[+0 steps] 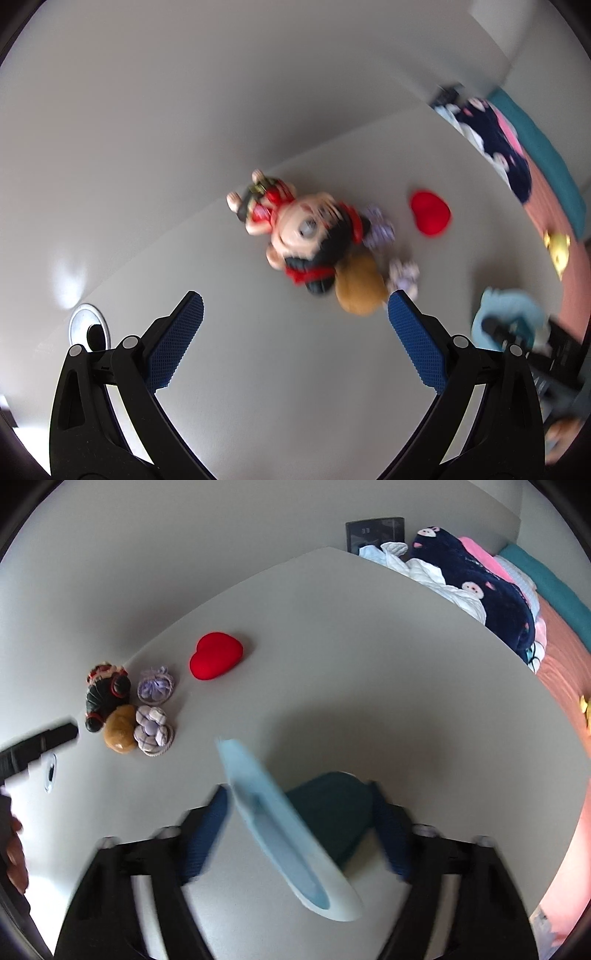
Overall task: Collect trash
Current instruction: 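Grasp the cartoon boy figure with the left tool while the right tool grasps the light-blue bib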
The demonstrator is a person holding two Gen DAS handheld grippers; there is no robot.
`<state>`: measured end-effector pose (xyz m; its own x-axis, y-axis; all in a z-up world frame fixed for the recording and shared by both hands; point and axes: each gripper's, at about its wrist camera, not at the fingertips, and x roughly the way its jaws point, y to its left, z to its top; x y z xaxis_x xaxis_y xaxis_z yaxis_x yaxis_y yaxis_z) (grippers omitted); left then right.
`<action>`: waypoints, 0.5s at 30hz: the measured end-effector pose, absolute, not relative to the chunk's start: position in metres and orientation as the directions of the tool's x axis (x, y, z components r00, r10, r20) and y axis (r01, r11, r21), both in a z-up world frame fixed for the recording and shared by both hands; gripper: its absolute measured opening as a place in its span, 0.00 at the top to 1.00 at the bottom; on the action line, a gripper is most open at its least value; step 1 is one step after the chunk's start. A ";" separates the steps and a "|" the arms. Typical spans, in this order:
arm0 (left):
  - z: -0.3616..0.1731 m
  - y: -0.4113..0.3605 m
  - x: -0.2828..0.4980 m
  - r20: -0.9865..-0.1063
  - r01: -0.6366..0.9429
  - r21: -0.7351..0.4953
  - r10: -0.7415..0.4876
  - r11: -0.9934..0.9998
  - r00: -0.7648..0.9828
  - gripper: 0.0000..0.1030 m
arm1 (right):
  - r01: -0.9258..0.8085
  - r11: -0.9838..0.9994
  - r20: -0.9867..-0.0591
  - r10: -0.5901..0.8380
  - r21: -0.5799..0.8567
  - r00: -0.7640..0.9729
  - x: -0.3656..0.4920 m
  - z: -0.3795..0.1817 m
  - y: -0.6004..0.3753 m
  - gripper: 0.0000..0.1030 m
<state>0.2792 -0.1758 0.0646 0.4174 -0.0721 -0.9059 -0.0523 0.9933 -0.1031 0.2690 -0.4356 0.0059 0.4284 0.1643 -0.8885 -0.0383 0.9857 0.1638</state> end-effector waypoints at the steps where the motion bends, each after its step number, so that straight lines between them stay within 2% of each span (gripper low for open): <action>1: 0.064 -0.173 0.284 -0.905 -0.079 -0.117 -0.074 0.990 0.419 0.06 | -0.036 0.986 -0.889 0.163 0.163 0.428 0.269 0.006 -0.436 0.35; 8: 0.048 -0.158 0.318 -0.909 -0.245 -0.260 -0.151 0.934 0.388 0.06 | -0.022 0.980 -0.886 0.187 0.196 0.425 0.266 0.007 -0.439 0.36; 14: 0.024 -0.154 0.331 -0.913 -0.350 -0.317 -0.184 0.882 0.364 0.06 | -0.027 0.982 -0.881 0.182 0.189 0.436 0.266 0.007 -0.432 0.36; 15: 0.025 -0.154 0.332 -0.913 -0.362 -0.302 -0.159 0.882 0.375 0.07 | -0.028 0.982 -0.881 0.178 0.184 0.438 0.266 0.007 -0.430 0.36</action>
